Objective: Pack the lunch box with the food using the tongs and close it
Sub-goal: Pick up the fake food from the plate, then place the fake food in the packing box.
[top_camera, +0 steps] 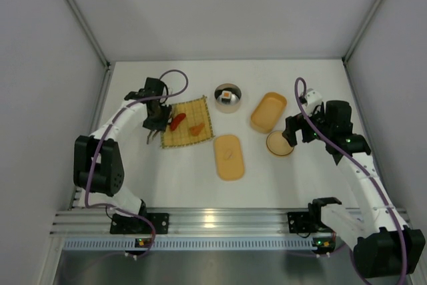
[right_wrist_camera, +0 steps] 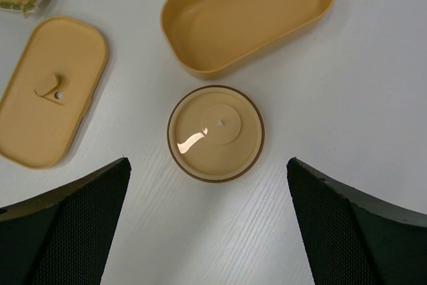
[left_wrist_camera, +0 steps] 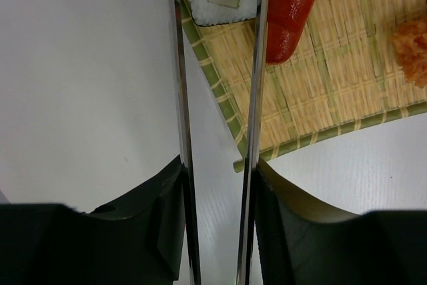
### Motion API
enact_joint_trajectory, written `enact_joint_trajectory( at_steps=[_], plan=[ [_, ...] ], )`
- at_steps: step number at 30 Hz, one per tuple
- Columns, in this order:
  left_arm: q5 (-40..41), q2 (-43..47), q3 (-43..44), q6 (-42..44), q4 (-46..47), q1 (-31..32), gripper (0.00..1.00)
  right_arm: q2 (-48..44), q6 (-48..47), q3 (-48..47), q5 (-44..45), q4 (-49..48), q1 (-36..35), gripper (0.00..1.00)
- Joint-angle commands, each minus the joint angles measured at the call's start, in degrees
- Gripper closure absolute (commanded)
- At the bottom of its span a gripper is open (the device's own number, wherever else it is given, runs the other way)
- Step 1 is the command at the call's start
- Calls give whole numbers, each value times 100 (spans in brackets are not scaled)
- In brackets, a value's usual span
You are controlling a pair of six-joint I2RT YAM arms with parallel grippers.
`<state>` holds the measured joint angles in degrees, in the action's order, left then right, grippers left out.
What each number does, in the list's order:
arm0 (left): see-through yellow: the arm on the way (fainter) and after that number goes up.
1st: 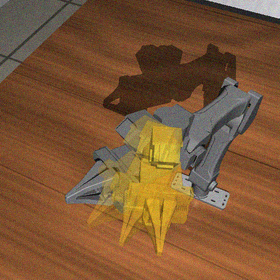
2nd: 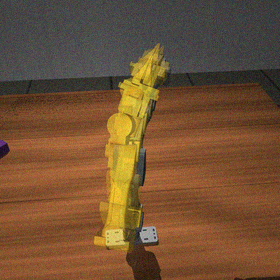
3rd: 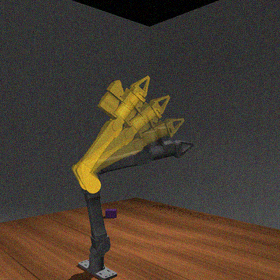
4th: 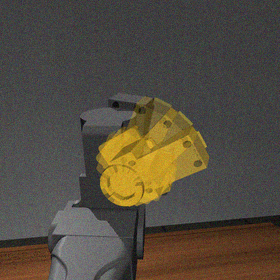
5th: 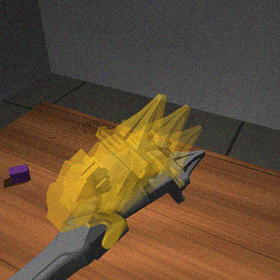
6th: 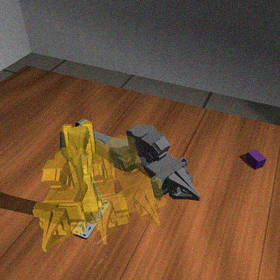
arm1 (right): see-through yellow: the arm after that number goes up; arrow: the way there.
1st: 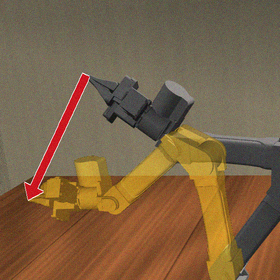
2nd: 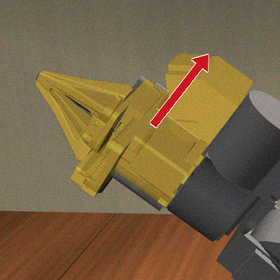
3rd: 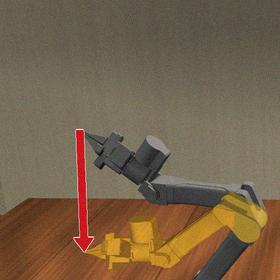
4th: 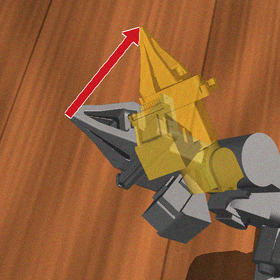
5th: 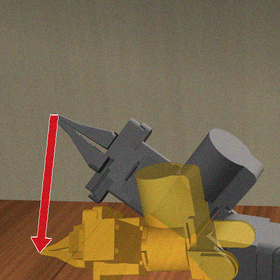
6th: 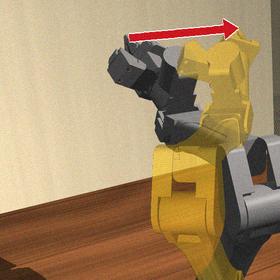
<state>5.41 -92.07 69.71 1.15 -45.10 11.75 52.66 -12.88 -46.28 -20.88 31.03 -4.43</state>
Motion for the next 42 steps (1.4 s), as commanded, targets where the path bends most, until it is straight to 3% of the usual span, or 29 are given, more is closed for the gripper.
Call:
enact_joint_trajectory(
  at_steps=[1,6,12,16,23,30,38,42],
  plan=[
    [127,-170,306,-97,204,12,57,-19,-21,-92,-100,-316,82,1],
    [-57,-13,490,-88,125,12,71,-72,-74,-109,-47,-290,82,1],
    [-1286,532,1394,184,-226,20,93,-107,-74,-100,-65,-264,82,1],
    [-1709,489,1975,359,-385,134,99,-90,-12,-109,-91,-290,82,1],
    [-2764,-126,2433,747,-614,565,99,-72,40,-162,-39,-316,91,1],
    [-2545,-907,2784,694,-438,1242,96,-2,32,-188,-30,-325,126,0],
    [-2360,-1506,3118,588,-394,1313,87,16,40,-136,-47,-369,135,1],
    [-2281,-1621,3180,580,-368,1312,77,25,32,-127,-47,-378,135,1]
  ],
)
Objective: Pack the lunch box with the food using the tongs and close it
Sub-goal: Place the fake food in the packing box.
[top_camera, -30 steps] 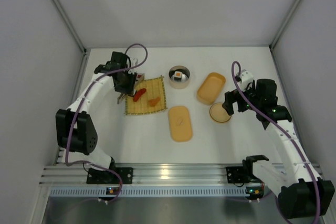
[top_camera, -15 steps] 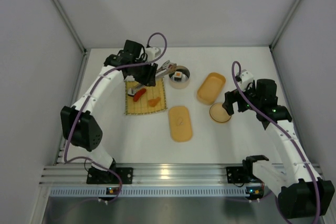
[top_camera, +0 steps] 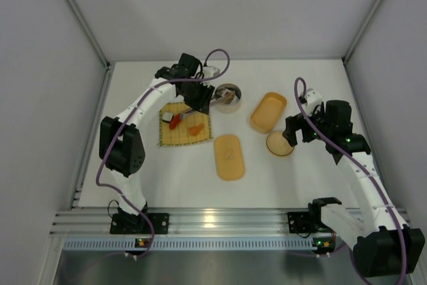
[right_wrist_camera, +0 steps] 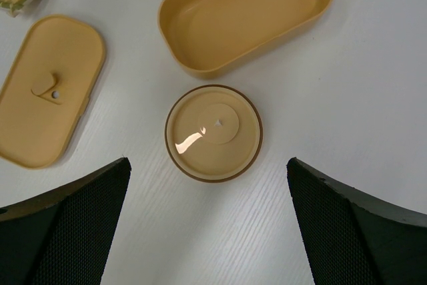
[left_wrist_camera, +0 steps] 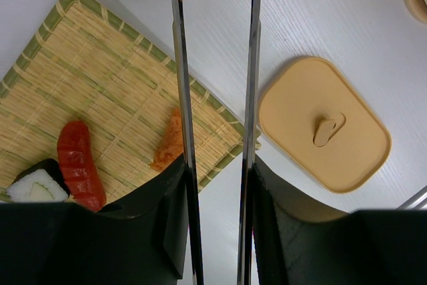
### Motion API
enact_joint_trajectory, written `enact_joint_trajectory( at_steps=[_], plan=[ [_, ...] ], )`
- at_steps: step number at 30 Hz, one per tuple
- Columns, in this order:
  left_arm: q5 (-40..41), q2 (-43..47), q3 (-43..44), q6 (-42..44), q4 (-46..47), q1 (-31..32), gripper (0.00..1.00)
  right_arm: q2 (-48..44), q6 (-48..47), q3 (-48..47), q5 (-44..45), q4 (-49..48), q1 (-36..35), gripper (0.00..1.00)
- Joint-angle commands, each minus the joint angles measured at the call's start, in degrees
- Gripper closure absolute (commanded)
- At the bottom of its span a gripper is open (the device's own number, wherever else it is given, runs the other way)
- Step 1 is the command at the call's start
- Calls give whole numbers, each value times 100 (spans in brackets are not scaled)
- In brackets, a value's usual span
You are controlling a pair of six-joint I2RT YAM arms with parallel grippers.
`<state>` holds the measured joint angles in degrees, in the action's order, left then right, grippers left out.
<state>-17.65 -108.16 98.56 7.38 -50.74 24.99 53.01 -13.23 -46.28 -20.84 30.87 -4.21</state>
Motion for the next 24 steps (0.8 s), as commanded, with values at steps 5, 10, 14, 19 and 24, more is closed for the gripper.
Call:
enact_joint_trajectory(
  at_steps=[5,10,14,19,24],
  plan=[
    [69,-74,330,-43,214,-12,56,-10,67,-118,-60,-363,122,1],
    [113,-56,444,-17,47,-3,47,-37,58,-118,-52,-354,122,1],
    [121,181,497,-17,-32,-12,44,-37,67,-109,-69,-363,122,1],
    [69,532,497,27,-392,-152,46,-37,75,-127,-69,-354,122,1],
    [-230,1243,-107,701,-963,-776,50,-54,49,-144,-78,-319,113,0]
  ],
)
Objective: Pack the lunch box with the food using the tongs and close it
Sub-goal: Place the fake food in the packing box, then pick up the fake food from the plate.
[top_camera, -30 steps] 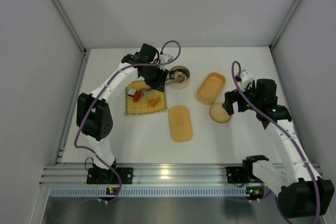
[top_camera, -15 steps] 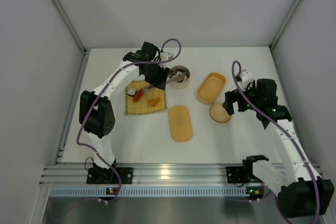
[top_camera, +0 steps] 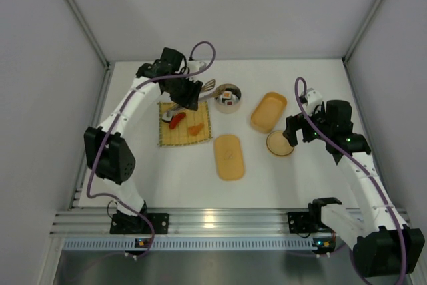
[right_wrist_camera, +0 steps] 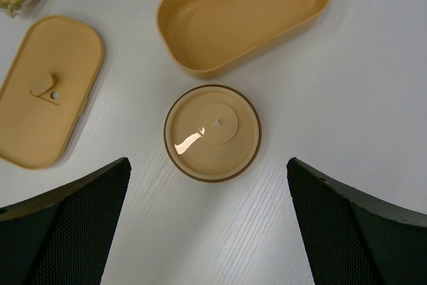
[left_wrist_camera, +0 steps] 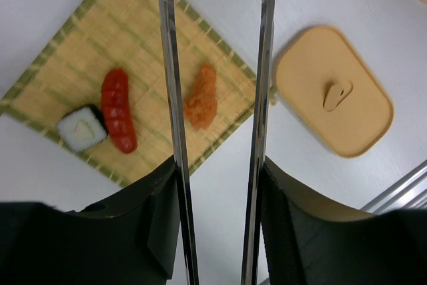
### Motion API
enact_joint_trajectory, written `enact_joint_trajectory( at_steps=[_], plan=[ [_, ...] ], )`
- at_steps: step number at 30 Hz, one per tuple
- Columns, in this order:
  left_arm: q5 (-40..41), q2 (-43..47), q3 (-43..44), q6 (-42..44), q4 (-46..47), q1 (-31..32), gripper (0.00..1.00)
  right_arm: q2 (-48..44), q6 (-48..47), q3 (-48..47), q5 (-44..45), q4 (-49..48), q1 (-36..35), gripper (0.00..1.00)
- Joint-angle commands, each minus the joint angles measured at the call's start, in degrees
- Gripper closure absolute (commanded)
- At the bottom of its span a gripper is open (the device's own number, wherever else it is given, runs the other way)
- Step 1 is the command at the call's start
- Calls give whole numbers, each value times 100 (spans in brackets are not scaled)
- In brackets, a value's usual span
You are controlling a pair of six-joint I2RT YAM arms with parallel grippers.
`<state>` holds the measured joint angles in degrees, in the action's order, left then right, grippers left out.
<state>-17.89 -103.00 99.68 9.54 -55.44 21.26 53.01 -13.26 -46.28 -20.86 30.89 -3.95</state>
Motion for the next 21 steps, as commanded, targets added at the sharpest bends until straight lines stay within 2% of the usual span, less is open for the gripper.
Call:
enact_joint_trajectory(
  at_steps=[1,4,8,11,15,21],
  plan=[
    [-250,938,-343,653,-729,-551,50,-54,51,-144,-93,-321,87,1],
    [-566,1211,-685,1522,-1108,-1280,48,-54,42,-109,-111,-330,96,1],
    [-1075,1168,-731,2919,-2082,-2412,49,-28,42,-127,-155,-312,96,1],
    [-1190,1089,-669,4507,-2505,-2845,50,-2,51,-136,-173,-312,96,1],
    [-1146,721,-397,5721,-3085,-3153,55,60,43,-153,-146,-286,87,1],
    [-918,246,-291,6410,-3087,-3321,56,60,34,-153,-102,-259,87,1]
  ],
)
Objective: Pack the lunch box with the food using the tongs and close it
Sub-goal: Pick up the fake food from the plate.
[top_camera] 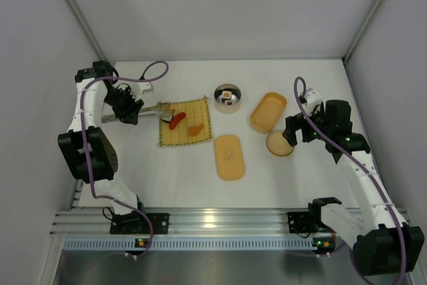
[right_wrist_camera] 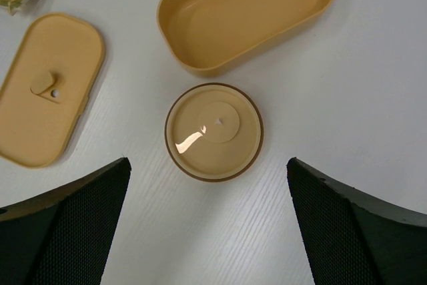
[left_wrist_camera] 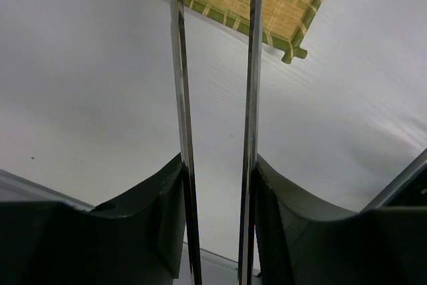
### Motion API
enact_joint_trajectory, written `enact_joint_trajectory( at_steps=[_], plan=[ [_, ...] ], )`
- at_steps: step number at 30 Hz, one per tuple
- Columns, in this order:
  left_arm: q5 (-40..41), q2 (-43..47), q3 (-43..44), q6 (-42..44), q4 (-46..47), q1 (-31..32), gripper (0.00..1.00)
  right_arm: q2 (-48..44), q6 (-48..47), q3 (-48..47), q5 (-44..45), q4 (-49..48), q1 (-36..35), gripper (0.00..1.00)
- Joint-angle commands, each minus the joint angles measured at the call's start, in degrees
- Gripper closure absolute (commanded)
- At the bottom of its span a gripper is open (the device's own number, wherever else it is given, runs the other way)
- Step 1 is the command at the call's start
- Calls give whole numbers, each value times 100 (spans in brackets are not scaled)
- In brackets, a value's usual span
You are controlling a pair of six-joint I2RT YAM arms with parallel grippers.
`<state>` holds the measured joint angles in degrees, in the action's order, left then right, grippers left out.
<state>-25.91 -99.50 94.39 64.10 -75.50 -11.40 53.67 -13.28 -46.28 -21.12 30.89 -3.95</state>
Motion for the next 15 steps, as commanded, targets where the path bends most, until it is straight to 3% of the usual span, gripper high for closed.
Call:
enact_joint_trajectory(
  at_steps=[1,15],
  plan=[
    [-72,-191,238,1008,-1080,-73,56,-6,36,-162,-85,-251,96,1],
    [68,-965,669,1887,-958,-231,46,196,27,-259,-76,-180,87,1]
  ],
)
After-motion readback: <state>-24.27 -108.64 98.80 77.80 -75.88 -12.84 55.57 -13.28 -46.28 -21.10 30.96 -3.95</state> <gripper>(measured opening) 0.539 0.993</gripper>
